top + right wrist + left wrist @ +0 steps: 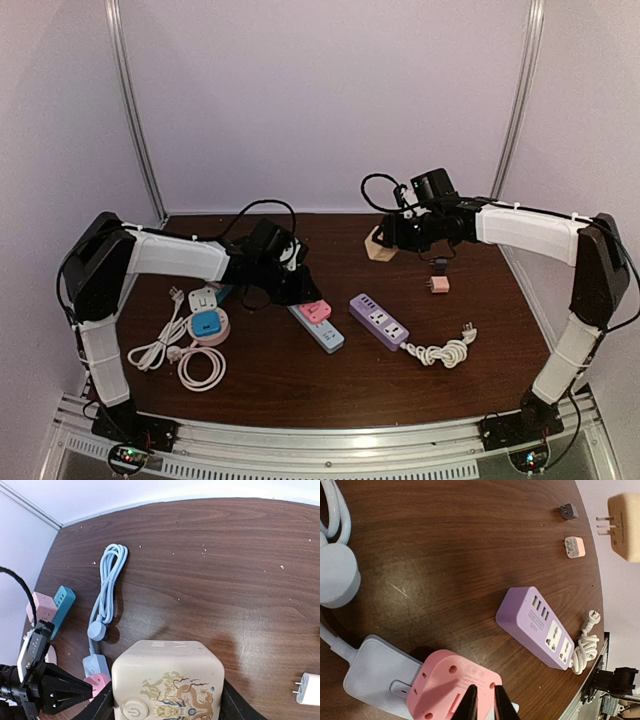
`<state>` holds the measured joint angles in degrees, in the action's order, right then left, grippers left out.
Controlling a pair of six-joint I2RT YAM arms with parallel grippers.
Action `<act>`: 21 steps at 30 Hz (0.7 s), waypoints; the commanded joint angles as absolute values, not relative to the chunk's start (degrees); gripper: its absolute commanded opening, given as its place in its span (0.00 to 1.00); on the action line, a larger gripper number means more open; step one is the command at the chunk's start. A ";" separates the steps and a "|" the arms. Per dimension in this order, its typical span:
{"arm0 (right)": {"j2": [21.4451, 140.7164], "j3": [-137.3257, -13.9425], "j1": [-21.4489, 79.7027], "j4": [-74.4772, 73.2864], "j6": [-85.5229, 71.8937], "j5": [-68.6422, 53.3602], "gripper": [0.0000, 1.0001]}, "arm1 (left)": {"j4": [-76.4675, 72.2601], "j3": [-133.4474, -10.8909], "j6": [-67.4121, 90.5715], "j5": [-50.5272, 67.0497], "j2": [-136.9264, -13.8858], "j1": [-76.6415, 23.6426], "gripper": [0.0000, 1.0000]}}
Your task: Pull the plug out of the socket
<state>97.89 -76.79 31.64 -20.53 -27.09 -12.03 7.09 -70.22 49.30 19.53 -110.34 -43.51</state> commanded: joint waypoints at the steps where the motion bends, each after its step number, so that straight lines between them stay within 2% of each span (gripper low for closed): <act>1: 100.62 -76.33 28.30 -10.28 -30.90 -23.06 0.00 | 11.97 -72.82 45.68 19.72 -105.78 -43.77 0.16; 18: 113.21 -75.81 24.93 2.22 -38.63 -30.84 0.02 | 20.39 -68.04 43.29 15.76 -90.25 -43.85 0.20; 21: 114.08 -75.17 24.79 2.90 -39.04 -31.45 0.05 | 20.46 -67.15 43.65 15.56 -89.05 -43.80 0.20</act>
<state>113.51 -76.09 25.50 -2.26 -37.41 -28.97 19.20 -68.66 44.45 16.86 -90.91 -43.57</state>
